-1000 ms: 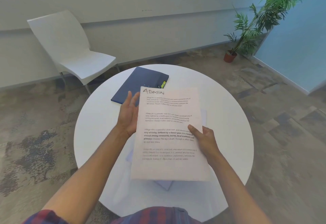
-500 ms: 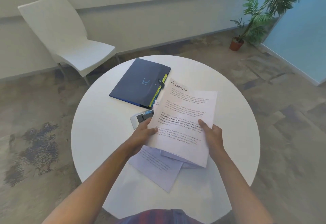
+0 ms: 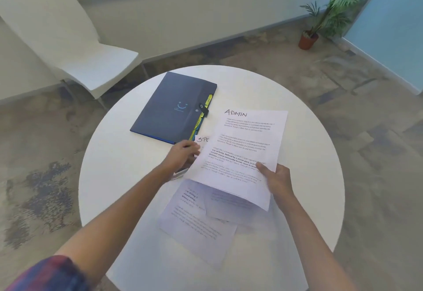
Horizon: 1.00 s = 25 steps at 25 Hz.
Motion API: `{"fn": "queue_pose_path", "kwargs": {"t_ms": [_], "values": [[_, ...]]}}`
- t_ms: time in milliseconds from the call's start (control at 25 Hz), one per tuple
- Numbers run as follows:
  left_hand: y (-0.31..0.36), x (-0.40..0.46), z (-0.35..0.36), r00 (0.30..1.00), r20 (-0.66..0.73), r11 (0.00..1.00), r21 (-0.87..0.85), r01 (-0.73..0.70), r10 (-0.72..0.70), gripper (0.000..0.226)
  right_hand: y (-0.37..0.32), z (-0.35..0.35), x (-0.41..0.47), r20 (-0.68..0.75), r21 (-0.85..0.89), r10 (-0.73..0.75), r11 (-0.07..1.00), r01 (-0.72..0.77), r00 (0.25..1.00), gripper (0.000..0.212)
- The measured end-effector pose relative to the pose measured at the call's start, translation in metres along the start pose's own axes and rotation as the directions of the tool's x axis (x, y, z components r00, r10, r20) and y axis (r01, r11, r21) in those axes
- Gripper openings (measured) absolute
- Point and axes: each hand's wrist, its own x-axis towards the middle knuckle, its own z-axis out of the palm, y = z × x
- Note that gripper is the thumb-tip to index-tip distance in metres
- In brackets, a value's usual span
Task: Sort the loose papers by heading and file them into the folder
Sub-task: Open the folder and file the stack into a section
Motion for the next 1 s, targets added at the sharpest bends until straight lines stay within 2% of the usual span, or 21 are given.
{"fn": "queue_pose_path", "kwargs": {"t_ms": [80, 160, 240, 320, 400, 520, 680, 800, 1000], "values": [[0.012, 0.031, -0.014, 0.987, -0.128, 0.983, 0.164, -0.078, 0.100, 0.020, 0.001, -0.002, 0.009, -0.017, -0.025, -0.006, 1.000, 0.006, 1.000, 0.020], [0.019, 0.060, -0.025, 0.947, -0.241, 0.881, 0.467, -0.079, 0.212, 0.022, 0.003, -0.004, 0.016, -0.029, -0.047, -0.001, 0.999, -0.001, 1.000, 0.020], [0.024, 0.088, -0.031, 0.929, -0.238, 0.723, 0.690, -0.042, 0.282, 0.026, 0.005, -0.004, 0.023, -0.032, -0.065, 0.008, 0.998, -0.010, 0.999, 0.022], [0.030, 0.112, -0.032, 0.926, -0.193, 0.590, 0.806, -0.040, 0.325, 0.033, 0.004, -0.003, 0.026, -0.026, -0.074, 0.018, 0.997, -0.020, 0.999, 0.020], [0.034, 0.133, -0.033, 0.917, -0.169, 0.513, 0.857, -0.045, 0.362, 0.042, 0.003, -0.001, 0.028, -0.023, -0.082, 0.025, 0.996, -0.026, 0.999, 0.019], [0.035, 0.160, -0.028, 0.917, -0.191, 0.456, 0.890, 0.011, 0.350, 0.065, 0.001, -0.001, 0.031, -0.022, -0.075, 0.033, 0.997, -0.034, 0.999, 0.018], [0.036, 0.181, -0.023, 0.943, -0.207, 0.446, 0.892, 0.073, 0.259, 0.089, 0.001, -0.001, 0.033, -0.040, -0.066, 0.026, 0.997, -0.029, 0.999, 0.012], [0.033, 0.188, -0.023, 0.959, -0.205, 0.447, 0.889, 0.099, 0.195, 0.100, 0.004, 0.001, 0.034, -0.037, -0.060, 0.031, 0.998, -0.034, 0.999, 0.008], [0.040, 0.189, -0.018, 0.961, -0.183, 0.314, 0.943, 0.112, 0.208, 0.107, 0.009, 0.009, 0.032, -0.014, -0.066, 0.042, 0.997, -0.043, 0.999, 0.009]]}}
